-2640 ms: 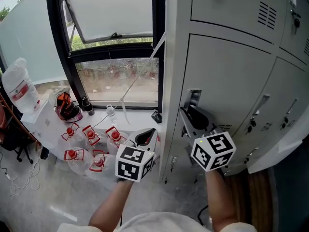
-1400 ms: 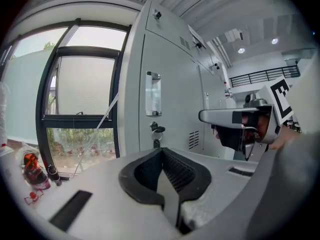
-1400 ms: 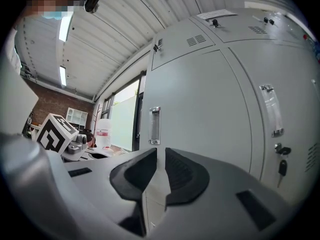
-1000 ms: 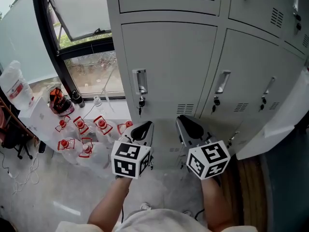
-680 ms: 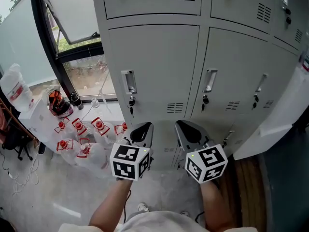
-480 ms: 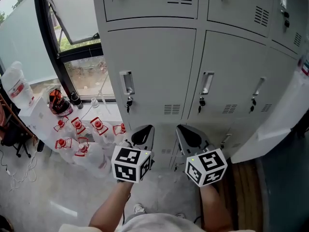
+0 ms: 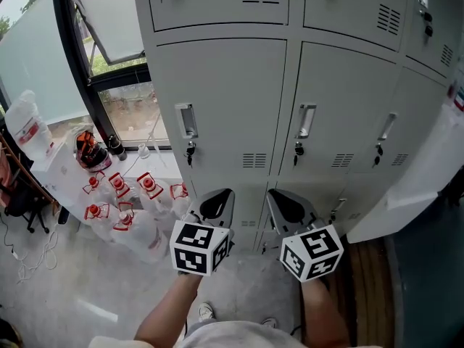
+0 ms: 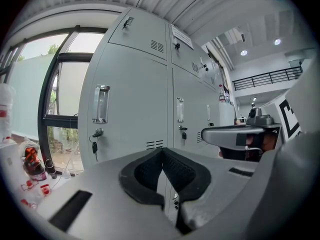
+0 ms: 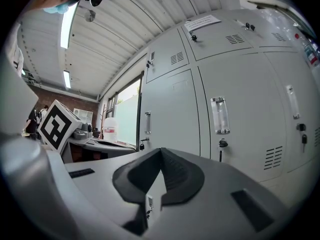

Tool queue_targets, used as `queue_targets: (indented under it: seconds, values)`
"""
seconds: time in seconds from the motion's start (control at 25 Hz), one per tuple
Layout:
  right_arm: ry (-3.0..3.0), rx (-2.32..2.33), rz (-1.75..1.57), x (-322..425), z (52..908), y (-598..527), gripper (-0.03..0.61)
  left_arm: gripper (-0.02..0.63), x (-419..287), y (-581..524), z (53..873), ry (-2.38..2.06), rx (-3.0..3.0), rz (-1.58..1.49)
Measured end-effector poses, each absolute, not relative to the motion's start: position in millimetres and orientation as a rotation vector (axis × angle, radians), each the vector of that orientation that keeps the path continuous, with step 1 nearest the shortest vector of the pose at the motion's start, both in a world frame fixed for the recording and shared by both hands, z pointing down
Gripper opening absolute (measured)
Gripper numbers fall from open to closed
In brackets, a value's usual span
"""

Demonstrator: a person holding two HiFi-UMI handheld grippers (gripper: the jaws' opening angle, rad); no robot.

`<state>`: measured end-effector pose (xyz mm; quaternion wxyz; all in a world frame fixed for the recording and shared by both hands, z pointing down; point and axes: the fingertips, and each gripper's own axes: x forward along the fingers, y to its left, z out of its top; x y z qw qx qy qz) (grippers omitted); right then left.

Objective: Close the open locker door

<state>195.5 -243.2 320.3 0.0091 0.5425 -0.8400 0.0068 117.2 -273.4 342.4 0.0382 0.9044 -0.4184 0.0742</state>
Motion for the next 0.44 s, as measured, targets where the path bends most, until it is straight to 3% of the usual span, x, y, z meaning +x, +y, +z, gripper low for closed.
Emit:
queue_targets:
  seconds: [0.44]
  values:
    - [-2.624,1.711,0.011,189.6,320.3,-243.9,0.005,0.006,109.9,-274.4,343.7,-1.268,2.786,0.243]
